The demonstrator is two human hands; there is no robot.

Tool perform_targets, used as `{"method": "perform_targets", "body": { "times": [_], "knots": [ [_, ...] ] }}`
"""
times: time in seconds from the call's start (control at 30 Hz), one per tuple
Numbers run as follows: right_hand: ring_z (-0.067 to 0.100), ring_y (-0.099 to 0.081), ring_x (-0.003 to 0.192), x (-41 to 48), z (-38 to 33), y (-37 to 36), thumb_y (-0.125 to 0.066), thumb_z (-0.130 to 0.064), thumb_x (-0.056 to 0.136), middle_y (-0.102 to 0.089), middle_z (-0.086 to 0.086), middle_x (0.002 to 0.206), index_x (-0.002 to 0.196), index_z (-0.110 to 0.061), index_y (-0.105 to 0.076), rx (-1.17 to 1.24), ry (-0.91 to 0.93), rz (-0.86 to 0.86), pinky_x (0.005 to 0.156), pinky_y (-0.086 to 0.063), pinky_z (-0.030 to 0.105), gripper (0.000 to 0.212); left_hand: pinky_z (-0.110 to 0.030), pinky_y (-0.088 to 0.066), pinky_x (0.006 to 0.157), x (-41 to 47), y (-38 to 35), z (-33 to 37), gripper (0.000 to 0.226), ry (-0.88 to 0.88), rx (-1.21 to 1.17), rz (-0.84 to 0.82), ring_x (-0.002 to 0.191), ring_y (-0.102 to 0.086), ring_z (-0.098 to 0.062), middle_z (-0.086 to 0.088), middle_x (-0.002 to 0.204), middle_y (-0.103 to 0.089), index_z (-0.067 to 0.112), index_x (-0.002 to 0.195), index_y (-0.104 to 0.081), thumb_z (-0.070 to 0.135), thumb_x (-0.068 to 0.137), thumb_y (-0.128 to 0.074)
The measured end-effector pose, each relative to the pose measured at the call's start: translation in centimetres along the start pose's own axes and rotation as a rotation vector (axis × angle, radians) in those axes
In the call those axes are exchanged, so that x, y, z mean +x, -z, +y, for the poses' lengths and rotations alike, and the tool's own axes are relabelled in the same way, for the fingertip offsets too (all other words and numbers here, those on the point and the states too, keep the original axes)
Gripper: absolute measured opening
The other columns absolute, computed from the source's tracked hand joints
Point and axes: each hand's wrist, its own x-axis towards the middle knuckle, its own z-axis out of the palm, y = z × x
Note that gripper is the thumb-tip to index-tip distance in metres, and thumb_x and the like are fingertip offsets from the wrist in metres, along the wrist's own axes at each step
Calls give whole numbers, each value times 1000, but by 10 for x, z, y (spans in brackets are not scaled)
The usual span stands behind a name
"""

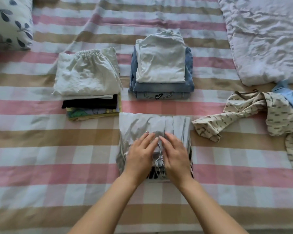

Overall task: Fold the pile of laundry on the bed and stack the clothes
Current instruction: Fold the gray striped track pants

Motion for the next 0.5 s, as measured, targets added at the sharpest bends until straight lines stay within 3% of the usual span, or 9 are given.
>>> {"method": "perform_targets", "body": {
  "times": [0.03, 0.1, 0.17, 0.23, 0.3, 0.37, 0.43, 0.5],
  "knots": [
    [17, -22, 141, 9, -1, -9, -36, -20, 98, -30, 3, 151, 142, -18, -36, -27, -45, -90, 115, -18, 38, 44, -42, -21, 115, 7, -11, 0, 52, 49, 32, -85, 142, -20, -22, -5, 152, -27, 15, 144, -31, 13, 94, -46],
    [8, 5, 144, 17, 10, -26, -23, -31, 101, 3, -5, 157, 149, -24, -4, -149, -145, -257, 116, 2, 30, 52, -37, 4, 116, 13, -31, -9, 56, 167, 164, -256, 141, 18, -12, 5, 156, 9, 25, 148, 3, 33, 100, -25],
    [7, 13, 142, 14, 28, -33, -18, -36, 101, 14, -5, 156, 147, -23, 9, -266, -204, -338, 114, 8, 27, 55, -38, 13, 113, 8, -43, -21, 59, 204, 296, -338, 131, 35, -11, 7, 152, 25, 28, 145, 16, 44, 98, -17],
    [7, 11, 143, 7, 38, -34, -21, -36, 101, 12, -4, 157, 147, -22, 7, -272, -193, -359, 113, 8, 26, 56, -38, 14, 112, 0, -46, -28, 62, 183, 348, -374, 128, 40, -12, 8, 152, 27, 29, 144, 17, 49, 96, -17],
    [14, -8, 144, 7, 40, -31, -31, -32, 100, -11, 0, 157, 148, -18, -16, -141, -150, -238, 115, -5, 29, 53, -38, 3, 115, -2, -44, -29, 61, 136, 245, -272, 138, 25, -11, 7, 156, 10, 27, 148, -1, 50, 95, -22],
    [24, -39, 129, 20, 38, -24, -43, -25, 96, -45, 8, 138, 134, -10, -47, 0, -145, 23, 105, -27, 31, 41, -39, -20, 111, 9, -34, -26, 57, 174, -12, -12, 140, -14, -12, -1, 151, -29, 19, 142, -35, 46, 92, -30],
    [25, -49, 108, 43, 42, -17, -47, -23, 94, -54, 11, 116, 120, -7, -58, 43, -238, 244, 90, -36, 28, 32, -35, -29, 101, 28, -20, -33, 49, 359, -162, 254, 124, -32, -18, -9, 134, -45, 12, 132, -47, 37, 90, -40],
    [26, -48, 102, 71, 51, -11, -52, -25, 93, -51, 14, 112, 114, -5, -57, 112, -437, 310, 85, -40, 30, 30, -35, -28, 97, 54, -9, -52, 45, 620, -205, 397, 119, -37, -28, -17, 129, -44, 5, 130, -46, 27, 91, -51]
  ]
}}
